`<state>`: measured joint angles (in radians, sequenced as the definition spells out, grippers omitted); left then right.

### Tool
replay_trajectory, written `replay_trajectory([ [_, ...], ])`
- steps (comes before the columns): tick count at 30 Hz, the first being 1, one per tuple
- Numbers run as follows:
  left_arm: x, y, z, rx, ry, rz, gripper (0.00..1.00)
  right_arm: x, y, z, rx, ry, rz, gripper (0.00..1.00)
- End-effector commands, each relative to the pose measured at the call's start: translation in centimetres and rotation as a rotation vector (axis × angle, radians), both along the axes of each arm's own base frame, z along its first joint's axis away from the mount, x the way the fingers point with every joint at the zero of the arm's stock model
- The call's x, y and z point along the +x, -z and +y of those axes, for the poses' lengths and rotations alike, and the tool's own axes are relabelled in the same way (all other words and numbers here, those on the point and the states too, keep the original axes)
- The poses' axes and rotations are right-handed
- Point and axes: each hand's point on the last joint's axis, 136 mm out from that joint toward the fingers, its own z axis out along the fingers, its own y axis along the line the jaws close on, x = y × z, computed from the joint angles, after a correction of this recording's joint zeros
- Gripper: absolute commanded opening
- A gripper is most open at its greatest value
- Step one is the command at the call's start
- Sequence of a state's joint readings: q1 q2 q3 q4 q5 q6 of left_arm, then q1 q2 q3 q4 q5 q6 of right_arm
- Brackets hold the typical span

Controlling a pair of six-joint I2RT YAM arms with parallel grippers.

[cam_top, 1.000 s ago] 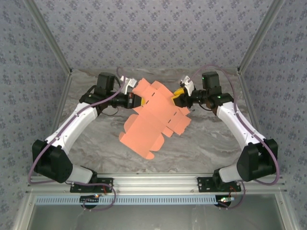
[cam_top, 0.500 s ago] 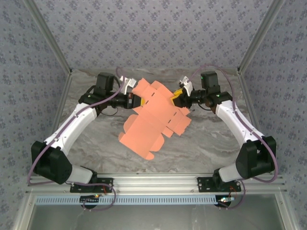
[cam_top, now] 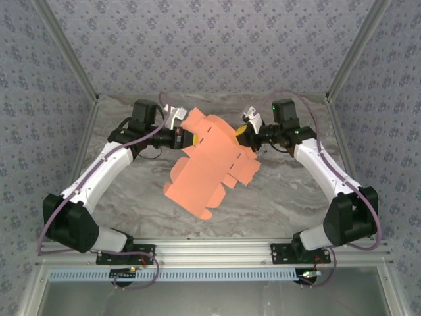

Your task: Fold the paper box

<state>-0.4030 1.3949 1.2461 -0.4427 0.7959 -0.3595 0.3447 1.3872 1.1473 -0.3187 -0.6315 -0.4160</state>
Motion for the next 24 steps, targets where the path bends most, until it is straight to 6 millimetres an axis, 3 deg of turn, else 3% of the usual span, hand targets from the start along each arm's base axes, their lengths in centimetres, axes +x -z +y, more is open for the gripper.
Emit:
replay_trajectory([
  [1,0.2,-2.3,-0.2,-0.068,-0.024,-0.019,0.0,1.4,0.8,-2.0,-0.181,0.203,-0.155,0.08],
  [5,0.6,-1.7,-0.2,-0.077,-0.054,0.008,0.0,1.7,0.9,-2.3,-0.333,0.338,-0.34,0.07],
  [11,1.2,-0.5,-0.2,-0.061,-0.068,0.033,0.0,1.1,0.7,-1.7,-0.35,0.402,-0.428,0.04],
  [17,1.4,1.9,0.5,0.007,-0.094,0.013,0.08,-0.7,1.6,-1.1,-0.25,0.274,-0.274,0.0],
  [24,2.0,7.0,1.1,0.049,-0.154,0.063,0.15,-3.9,3.8,-0.2,-0.12,0.122,0.052,0.0],
])
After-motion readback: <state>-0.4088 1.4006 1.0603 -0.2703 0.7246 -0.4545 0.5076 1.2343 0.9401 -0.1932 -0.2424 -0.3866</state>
